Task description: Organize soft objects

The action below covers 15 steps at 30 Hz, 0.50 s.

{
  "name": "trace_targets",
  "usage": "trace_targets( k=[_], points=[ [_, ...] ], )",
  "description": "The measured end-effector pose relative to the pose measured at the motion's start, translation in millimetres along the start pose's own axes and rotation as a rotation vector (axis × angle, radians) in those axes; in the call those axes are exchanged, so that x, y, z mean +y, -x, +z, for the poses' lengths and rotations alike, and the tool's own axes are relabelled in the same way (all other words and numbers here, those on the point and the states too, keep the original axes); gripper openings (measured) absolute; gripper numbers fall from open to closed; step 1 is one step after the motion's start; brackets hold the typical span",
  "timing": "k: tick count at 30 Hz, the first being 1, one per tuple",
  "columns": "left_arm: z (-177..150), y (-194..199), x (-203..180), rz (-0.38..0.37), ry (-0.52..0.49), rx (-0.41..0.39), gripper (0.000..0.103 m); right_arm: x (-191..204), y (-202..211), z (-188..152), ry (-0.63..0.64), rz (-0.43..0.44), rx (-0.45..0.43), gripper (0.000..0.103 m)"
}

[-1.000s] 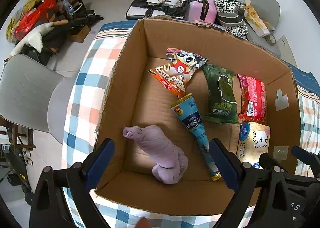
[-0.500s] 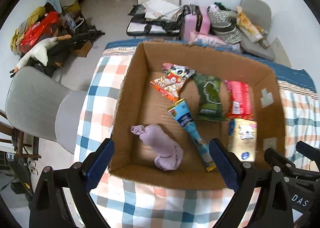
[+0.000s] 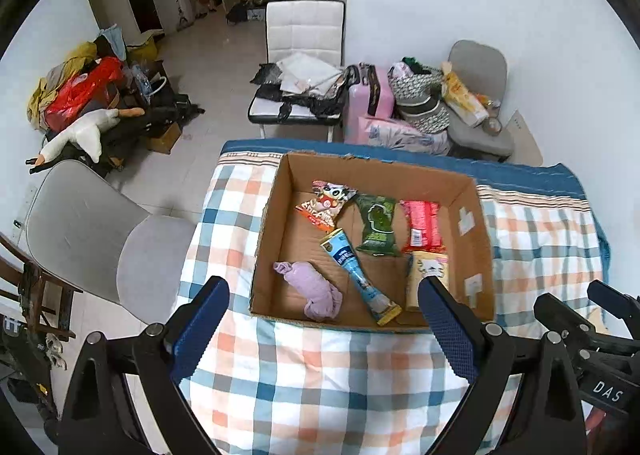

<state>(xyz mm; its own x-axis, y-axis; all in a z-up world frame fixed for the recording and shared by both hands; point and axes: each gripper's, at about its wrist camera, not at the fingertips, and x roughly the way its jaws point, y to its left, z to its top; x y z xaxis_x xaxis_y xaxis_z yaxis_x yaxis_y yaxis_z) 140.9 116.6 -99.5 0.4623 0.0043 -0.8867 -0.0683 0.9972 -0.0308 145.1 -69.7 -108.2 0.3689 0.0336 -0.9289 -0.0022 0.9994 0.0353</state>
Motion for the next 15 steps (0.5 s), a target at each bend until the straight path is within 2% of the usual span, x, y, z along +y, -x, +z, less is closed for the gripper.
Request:
trace_targets(
  k=[8, 15],
  points=[
    [-10, 44, -1, -0.022, 0.002, -0.039, 0.097, -3, 65, -12, 0.003, -0.001, -0.085, 0.097],
    [-17, 68, -2, -0.023, 0.005, -0.074, 0.097, -2, 93, -21, 0.017, -0.015, -0.110, 0.097]
  ],
)
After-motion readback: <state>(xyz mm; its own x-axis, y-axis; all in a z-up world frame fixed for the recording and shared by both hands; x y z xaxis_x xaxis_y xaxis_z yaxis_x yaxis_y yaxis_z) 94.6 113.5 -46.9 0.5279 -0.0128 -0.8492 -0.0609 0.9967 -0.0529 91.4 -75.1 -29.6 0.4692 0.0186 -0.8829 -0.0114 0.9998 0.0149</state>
